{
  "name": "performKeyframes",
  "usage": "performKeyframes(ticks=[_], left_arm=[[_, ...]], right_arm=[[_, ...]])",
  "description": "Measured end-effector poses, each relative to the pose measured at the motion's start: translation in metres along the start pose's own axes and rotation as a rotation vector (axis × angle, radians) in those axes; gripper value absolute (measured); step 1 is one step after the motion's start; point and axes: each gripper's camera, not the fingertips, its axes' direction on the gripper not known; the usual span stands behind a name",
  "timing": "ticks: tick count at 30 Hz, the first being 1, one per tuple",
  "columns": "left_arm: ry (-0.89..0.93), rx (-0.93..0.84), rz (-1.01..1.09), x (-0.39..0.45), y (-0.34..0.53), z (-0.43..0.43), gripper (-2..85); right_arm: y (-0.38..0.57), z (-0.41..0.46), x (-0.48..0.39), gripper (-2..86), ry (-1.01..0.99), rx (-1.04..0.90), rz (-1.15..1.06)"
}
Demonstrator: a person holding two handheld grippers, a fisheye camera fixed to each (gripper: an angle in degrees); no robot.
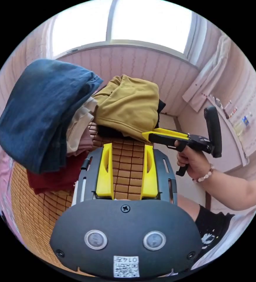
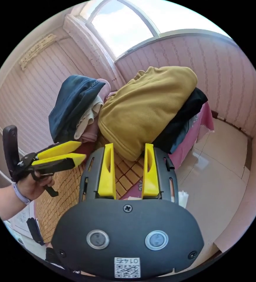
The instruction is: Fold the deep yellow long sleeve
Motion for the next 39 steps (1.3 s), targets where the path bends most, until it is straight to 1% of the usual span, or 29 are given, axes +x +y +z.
performKeyframes(ticks=[2,4,5,8,9,11,13,15,18,20,22,24,26,27,29,31,34,35,36,38,39], left_arm=[[-0.043,-0.031,0.145,0.020,-0.020,0.022,14.9],[-0.052,-0.037,0.175,0.029,-0.030,0.031,14.9],[-0.067,-0.013,0.159,0.033,-0.034,0.030,14.6],[-0.065,0.066,0.084,0.039,-0.034,0.014,13.6],[-0.063,0.079,0.070,0.040,-0.032,0.009,13.3],[-0.064,0.154,0.037,0.045,-0.022,-0.020,11.4],[-0.057,0.194,0.027,0.050,-0.010,-0.046,10.0],[-0.070,0.218,0.011,0.057,0.008,-0.076,8.3],[-0.146,0.238,-0.011,0.076,0.056,-0.124,5.9],[-0.231,0.230,-0.079,0.087,0.102,-0.163,2.5],[-0.249,0.238,-0.111,0.092,0.141,-0.191,0.6],[-0.314,0.247,-0.173,0.093,0.177,-0.222,-0.1],[-0.415,0.231,-0.269,0.084,0.220,-0.268,-0.6],[-0.433,0.237,-0.296,0.081,0.231,-0.280,-0.6],[-0.532,0.295,-0.383,0.071,0.270,-0.334,-0.8],[-0.618,0.354,-0.403,0.072,0.294,-0.371,-0.9],[-0.688,0.381,-0.353,0.072,0.324,-0.402,-0.8],[-0.676,0.364,-0.331,0.069,0.336,-0.403,-0.8],[-0.656,0.356,-0.326,0.066,0.343,-0.401,-0.8],[-0.515,0.324,-0.376,0.046,0.381,-0.377,-0.8],[-0.473,0.313,-0.402,0.040,0.393,-0.367,-0.8]], right_arm=[[-0.011,0.005,0.022,10.1,-0.072,-0.015,0.064],[-0.018,0.003,0.035,7.3,-0.138,-0.037,0.075],[-0.021,-0.003,0.039,5.4,-0.199,-0.030,0.038],[-0.029,-0.028,0.034,3.7,-0.290,-0.013,-0.108],[-0.030,-0.034,0.033,3.5,-0.315,-0.008,-0.127],[-0.033,-0.058,0.022,2.8,-0.419,0.011,-0.180],[-0.028,-0.078,0.006,2.5,-0.448,0.033,-0.227],[-0.017,-0.096,-0.010,2.2,-0.490,0.057,-0.241],[0.009,-0.114,-0.041,1.9,-0.628,0.051,-0.240],[0.032,-0.119,-0.079,1.8,-0.705,0.016,-0.286],[0.047,-0.117,-0.117,1.7,-0.765,-0.021,-0.344],[0.059,-0.109,-0.161,1.5,-0.837,-0.077,-0.409],[0.069,-0.102,-0.219,1.4,-0.936,-0.132,-0.474],[0.072,-0.101,-0.234,1.3,-0.967,-0.138,-0.481],[0.079,-0.104,-0.292,1.3,-1.105,-0.136,-0.530],[0.084,-0.118,-0.333,1.3,-1.178,-0.094,-0.605],[0.092,-0.135,-0.381,1.4,-1.212,-0.048,-0.715],[0.098,-0.134,-0.391,1.5,-1.199,-0.046,-0.755],[0.101,-0.132,-0.394,1.5,-1.186,-0.050,-0.770],[0.117,-0.109,-0.395,1.6,-1.082,-0.126,-0.757],[0.123,-0.101,-0.394,1.6,-1.040,-0.154,-0.747]])
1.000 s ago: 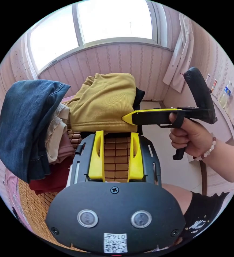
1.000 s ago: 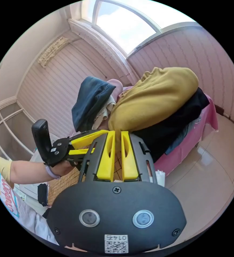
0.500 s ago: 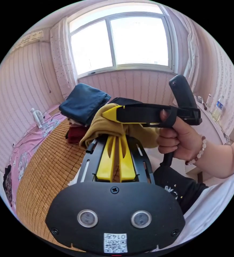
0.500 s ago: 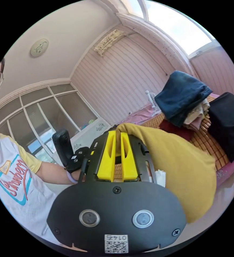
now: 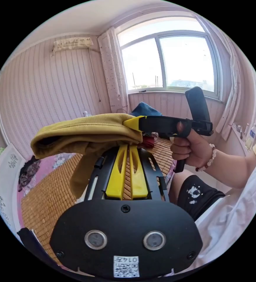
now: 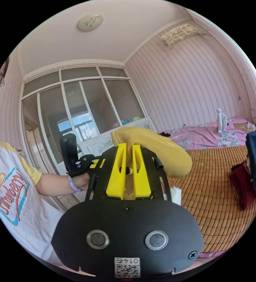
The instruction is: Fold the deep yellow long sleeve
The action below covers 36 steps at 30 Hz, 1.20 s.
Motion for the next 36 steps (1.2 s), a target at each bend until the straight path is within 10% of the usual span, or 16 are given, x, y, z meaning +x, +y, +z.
performKeyframes(ticks=[10,27,36], left_arm=[[0.253,-0.435,-0.439,-0.069,0.209,0.109,-0.9],[0.129,-0.477,-0.616,-0.191,0.300,0.135,8.2],[0.177,-0.474,-0.670,-0.230,0.308,0.169,10.7]], right_arm=[[0.115,0.097,0.066,2.2,0.404,-0.576,0.350],[0.086,0.369,0.025,8.7,0.352,-1.056,-0.293],[0.009,0.234,0.095,3.0,0.264,-0.661,0.041]])
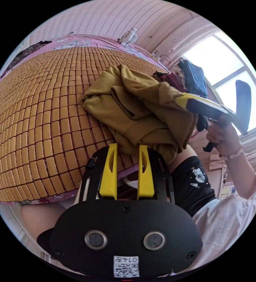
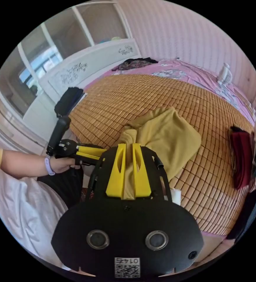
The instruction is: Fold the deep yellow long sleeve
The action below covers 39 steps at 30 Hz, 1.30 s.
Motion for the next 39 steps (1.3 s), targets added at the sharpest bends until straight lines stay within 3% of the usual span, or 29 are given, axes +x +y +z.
performKeyframes(ticks=[4,8,15,19,22,27,30,33,35,39], left_arm=[[-0.049,-0.039,0.021,-0.011,-0.014,0.011,8.5],[0.002,-0.005,0.071,-0.025,-0.019,-0.012,5.0],[0.012,0.226,0.228,-0.047,-0.056,-0.139,4.3],[-0.098,0.329,0.309,-0.052,-0.137,-0.234,4.1],[-0.223,0.375,0.394,-0.031,-0.208,-0.284,4.6],[-0.273,0.438,0.065,-0.062,-0.273,-0.293,7.7],[-0.207,0.417,0.054,-0.096,-0.243,-0.261,8.3],[-0.290,0.235,0.093,-0.136,-0.178,-0.217,8.4],[-0.271,0.091,0.020,-0.180,-0.107,-0.186,8.4],[-0.170,0.014,-0.191,-0.231,0.004,-0.162,8.6]], right_arm=[[0.071,-0.078,0.071,2.4,0.101,0.206,0.324],[0.129,-0.109,0.103,2.2,0.145,0.221,0.480],[0.144,-0.125,0.122,1.9,0.095,0.319,0.529],[0.127,-0.137,0.128,1.8,-0.044,0.434,0.504],[0.110,-0.129,0.119,1.7,-0.073,0.413,0.457],[0.114,-0.096,0.132,1.7,-0.069,0.398,0.615],[0.125,-0.072,0.144,1.8,-0.027,0.293,0.658],[0.137,-0.059,0.151,1.8,0.005,0.171,0.633],[0.147,-0.057,0.157,3.0,0.047,0.102,0.601],[0.152,-0.062,0.170,6.8,0.129,0.046,0.564]])
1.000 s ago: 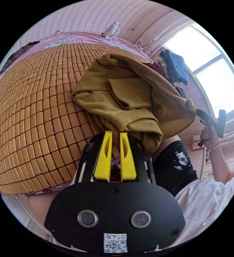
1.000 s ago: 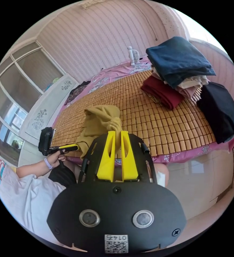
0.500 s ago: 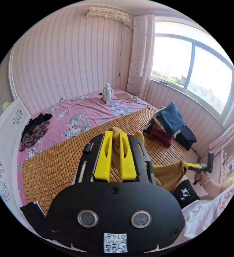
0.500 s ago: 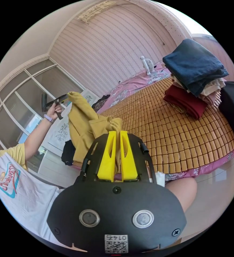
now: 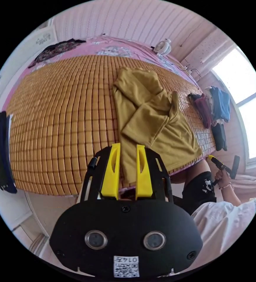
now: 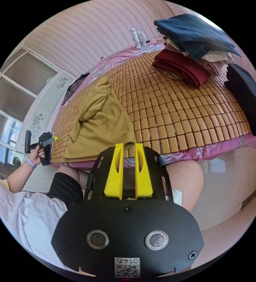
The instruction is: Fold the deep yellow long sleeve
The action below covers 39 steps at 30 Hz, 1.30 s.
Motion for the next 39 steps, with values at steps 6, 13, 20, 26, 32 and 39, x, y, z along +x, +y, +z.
performKeyframes(ticks=[6,13,20,26,32,39], left_arm=[[0.048,0.006,-0.064,-0.014,0.057,0.009,11.1],[-0.139,-0.076,0.041,-0.011,0.064,0.013,8.1],[0.111,0.112,0.008,-0.042,0.094,-0.067,1.0],[0.186,0.598,0.178,-0.041,0.093,-0.267,-0.3],[0.201,1.027,0.333,-0.030,0.126,-0.487,-0.4],[0.181,1.426,0.511,0.015,0.240,-0.656,-0.5]], right_arm=[[-0.030,0.008,0.010,10.2,0.008,-0.016,-0.003],[-0.029,0.032,0.009,6.4,0.106,-0.170,-0.071],[-0.011,-0.055,0.025,2.7,-0.196,0.046,-0.100],[-0.063,-0.193,-0.007,1.9,-0.511,0.371,-0.248],[-0.095,-0.379,-0.072,1.6,-0.810,0.772,-0.496],[-0.049,-0.557,-0.136,1.5,-0.833,1.100,-0.729]])
